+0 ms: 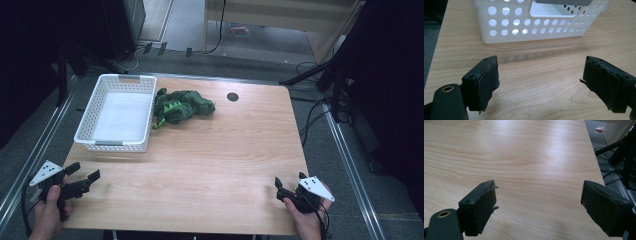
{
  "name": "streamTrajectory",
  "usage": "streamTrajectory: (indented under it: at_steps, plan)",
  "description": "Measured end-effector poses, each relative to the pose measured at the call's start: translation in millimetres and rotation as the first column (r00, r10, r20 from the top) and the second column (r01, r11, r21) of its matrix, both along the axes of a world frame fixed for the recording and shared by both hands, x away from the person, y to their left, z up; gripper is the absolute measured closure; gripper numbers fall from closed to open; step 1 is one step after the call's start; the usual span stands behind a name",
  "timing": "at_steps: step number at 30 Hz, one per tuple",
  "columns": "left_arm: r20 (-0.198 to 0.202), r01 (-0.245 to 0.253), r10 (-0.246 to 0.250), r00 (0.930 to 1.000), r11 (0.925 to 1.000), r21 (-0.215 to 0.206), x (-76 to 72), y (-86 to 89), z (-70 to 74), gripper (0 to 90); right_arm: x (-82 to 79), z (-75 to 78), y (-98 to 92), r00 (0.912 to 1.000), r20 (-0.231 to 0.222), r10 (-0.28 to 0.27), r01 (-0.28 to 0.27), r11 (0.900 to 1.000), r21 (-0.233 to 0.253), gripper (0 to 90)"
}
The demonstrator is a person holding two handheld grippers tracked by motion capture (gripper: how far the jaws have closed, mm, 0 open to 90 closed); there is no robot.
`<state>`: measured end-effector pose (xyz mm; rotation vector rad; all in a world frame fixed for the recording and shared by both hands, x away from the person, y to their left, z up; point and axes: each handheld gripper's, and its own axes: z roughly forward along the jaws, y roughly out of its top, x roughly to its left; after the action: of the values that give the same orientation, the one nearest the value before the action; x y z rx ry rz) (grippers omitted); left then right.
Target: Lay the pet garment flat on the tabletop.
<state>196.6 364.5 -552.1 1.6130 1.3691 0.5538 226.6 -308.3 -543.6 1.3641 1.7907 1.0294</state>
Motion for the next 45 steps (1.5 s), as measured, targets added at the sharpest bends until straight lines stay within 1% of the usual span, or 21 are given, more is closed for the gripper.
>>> streamTrajectory:
  at_steps: [2, 5, 7, 10, 12, 13, 14, 15, 16, 17, 18, 21, 23, 24, 25, 29, 33, 34, 35, 39, 45]
  plan:
    - [0.01, 0.003, -0.003, 0.9999, 1.0, -0.001, -0.4, -0.2, 0.0, 13.9, 4.1, 3.3, 4.3, 0.9997, -0.014, 0.018, -0.018, 1.0, 0.016, 13.3]
    - [0.014, 0.003, -0.003, 0.9999, 1.0, 0.007, -1.0, -0.9, 0.0, 13.9, 10.0, 12.8, 18.9, 0.9978, -0.021, 0.062, -0.062, 0.998, -0.004, 13.3]
    - [0.016, 0.001, -0.001, 0.9999, 0.9999, 0.016, -1.1, -1.5, -0.1, 13.9, 14.4, 21.2, 27.4, 0.9966, -0.022, 0.08, -0.08, 0.997, 0.002, 13.3]
    - [0.016, -0.013, 0.013, 0.9998, 0.9997, 0.019, -0.7, -2.2, -0.3, 13.9, 19.9, 29.5, 36.1, 0.9953, -0.022, 0.094, -0.094, 0.995, 0.013, 13.3]
    - [0.016, -0.039, 0.039, 0.9991, 0.9986, 0.036, 0.4, -3.6, -0.5, 13.9, 29.1, 41.0, 54.0, 0.9905, -0.018, 0.136, -0.135, 0.99, 0.033, 13.1]
    - [0.016, -0.039, 0.039, 0.9991, 0.9986, 0.036, 0.4, -3.6, -0.5, 13.9, 29.1, 41.0, 54.0, 0.9905, -0.018, 0.136, -0.135, 0.99, 0.033, 13.1]
    - [0.026, -0.055, 0.053, 0.9983, 0.9971, 0.054, 0.8, -5.6, -0.2, 13.9, 37.5, 47.9, 71.3, 0.9873, -0.013, 0.158, -0.157, 0.987, 0.04, 13.1]
    - [0.026, -0.055, 0.053, 0.9983, 0.9971, 0.054, 0.8, -5.6, -0.2, 13.9, 37.5, 47.9, 71.3, 0.9873, -0.013, 0.158, -0.157, 0.987, 0.04, 13.1]
    - [0.028, -0.051, 0.049, 0.9984, 0.9965, 0.066, -0.2, -6.9, 0.0, 13.9, 48.6, 55.0, 94.6, 0.9804, -0.012, 0.197, -0.196, 0.98, 0.039, 13.1]
    - [0.028, -0.051, 0.049, 0.9984, 0.9965, 0.066, -0.2, -6.9, 0.0, 14.0, 48.6, 55.0, 94.6, 0.9804, -0.012, 0.197, -0.196, 0.98, 0.039, 13.1]
    - [0.034, -0.044, 0.042, 0.9985, 0.9967, 0.069, -1.1, -7.3, -0.1, 14.0, 59.5, 60.7, 117.3, 0.9717, -0.018, 0.235, -0.235, 0.971, 0.037, 13.1]
    - [0.031, -0.039, 0.037, 0.9988, 0.9967, 0.07, -1.4, -7.1, -0.1, 14.0, 73.1, 66.8, 148.6, 0.9614, -0.007, 0.275, -0.275, 0.961, 0.009, 13.1]
    - [0.03, -0.036, 0.034, 0.999, 0.9967, 0.073, -1.2, -7.2, -0.2, 14.0, 84.1, 70.9, 169.3, 0.9547, -0.01, 0.297, -0.297, 0.955, 0.013, 13.1]
    - [0.03, -0.036, 0.034, 0.999, 0.9967, 0.073, -1.2, -7.2, -0.2, 14.0, 84.1, 70.9, 169.3, 0.9547, -0.01, 0.297, -0.297, 0.955, 0.013, 13.1]
    - [0.029, -0.034, 0.031, 0.9991, 0.9958, 0.086, -1.7, -7.4, 0.0, 14.0, 97.2, 75.3, 191.1, 0.9451, -0.024, 0.326, -0.325, 0.945, 0.019, 13.1]
    - [0.035, -0.025, 0.022, 0.9992, 0.9952, 0.094, -2.5, -8.6, 0.0, 14.0, 119.0, 81.3, 225.4, 0.9336, -0.052, 0.355, -0.353, 0.935, 0.038, 13.1]
    - [0.037, -0.025, 0.022, 0.9991, 0.9957, 0.089, -2.9, -7.8, 0.0, 14.0, 141.6, 84.4, 255.2, 0.9355, -0.065, 0.347, -0.345, 0.938, 0.047, 13.2]
    - [0.036, -0.023, 0.02, 0.9992, 0.9957, 0.089, -3.2, -7.6, 0.1, 14.0, 141.6, 84.4, 255.2, 0.9355, -0.065, 0.347, -0.345, 0.938, 0.047, 13.2]
    - [0.037, -0.02, 0.017, 0.9992, 0.9955, 0.092, -3.5, -7.7, 0.1, 14.1, 155.2, 82.7, 268.4, 0.9397, -0.075, 0.334, -0.331, 0.943, 0.04, 13.3]
    - [0.036, -0.014, 0.011, 0.9993, 0.9955, 0.093, -3.4, -8.0, 0.1, 14.1, 177.0, 75.2, 286.5, 0.9426, -0.111, 0.315, -0.311, 0.949, 0.051, 13.7]
    - [0.037, -0.013, 0.01, 0.9993, 0.9964, 0.084, -3.4, -6.8, -0.1, 14.1, 203.8, 65.5, 315.0, 0.9489, -0.13, 0.288, -0.279, 0.957, 0.081, 17.4]
